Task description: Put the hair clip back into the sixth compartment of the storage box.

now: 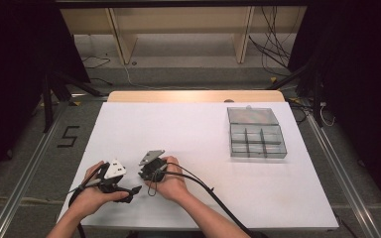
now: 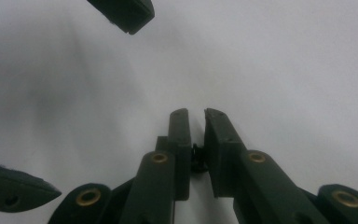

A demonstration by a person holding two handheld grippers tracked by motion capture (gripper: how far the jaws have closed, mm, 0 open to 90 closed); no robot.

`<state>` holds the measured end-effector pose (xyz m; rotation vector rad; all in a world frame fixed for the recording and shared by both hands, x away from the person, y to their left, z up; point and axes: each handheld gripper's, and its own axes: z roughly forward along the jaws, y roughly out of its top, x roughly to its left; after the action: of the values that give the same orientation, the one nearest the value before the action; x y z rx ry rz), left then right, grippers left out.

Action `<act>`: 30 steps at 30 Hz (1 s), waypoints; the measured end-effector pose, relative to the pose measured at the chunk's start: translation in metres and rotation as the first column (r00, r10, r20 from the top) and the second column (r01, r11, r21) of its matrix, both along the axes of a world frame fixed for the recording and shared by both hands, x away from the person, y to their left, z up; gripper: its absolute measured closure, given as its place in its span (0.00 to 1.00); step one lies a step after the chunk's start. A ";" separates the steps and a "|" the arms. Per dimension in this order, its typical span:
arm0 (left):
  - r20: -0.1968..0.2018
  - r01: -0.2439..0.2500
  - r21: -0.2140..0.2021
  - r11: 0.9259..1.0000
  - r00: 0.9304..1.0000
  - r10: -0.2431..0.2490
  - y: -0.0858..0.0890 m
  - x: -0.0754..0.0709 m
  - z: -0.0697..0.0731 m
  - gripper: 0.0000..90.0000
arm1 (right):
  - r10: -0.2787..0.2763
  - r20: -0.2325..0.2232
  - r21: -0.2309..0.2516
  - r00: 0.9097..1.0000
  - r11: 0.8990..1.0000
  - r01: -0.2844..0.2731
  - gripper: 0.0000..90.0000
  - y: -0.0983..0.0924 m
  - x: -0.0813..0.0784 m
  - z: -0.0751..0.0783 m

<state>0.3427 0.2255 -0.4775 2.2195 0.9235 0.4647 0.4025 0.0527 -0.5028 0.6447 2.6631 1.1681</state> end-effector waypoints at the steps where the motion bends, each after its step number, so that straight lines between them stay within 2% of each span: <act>1: 0.000 0.000 -0.001 1.000 1.000 0.000 0.000 0.000 0.000 0.11 | -0.001 -0.001 0.003 1.000 1.000 0.001 0.91 0.000 0.000 0.000; 4: 0.001 0.001 0.001 1.000 1.000 -0.001 0.000 0.000 0.000 0.11 | -0.002 0.008 0.019 1.000 1.000 0.002 0.95 -0.001 0.001 0.002; 9: 0.002 0.000 -0.001 1.000 1.000 0.000 0.000 0.000 0.000 0.11 | 0.007 -0.002 0.020 1.000 1.000 -0.007 1.00 -0.001 0.001 0.002; 30: 0.007 0.000 0.001 1.000 1.000 0.000 0.000 0.000 0.001 0.12 | -0.008 0.010 0.048 1.000 0.999 0.007 1.00 -0.007 0.006 0.010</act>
<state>0.3432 0.2254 -0.4765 2.2176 0.9201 0.4733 0.4080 0.0455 -0.4930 0.6540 2.6289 1.2334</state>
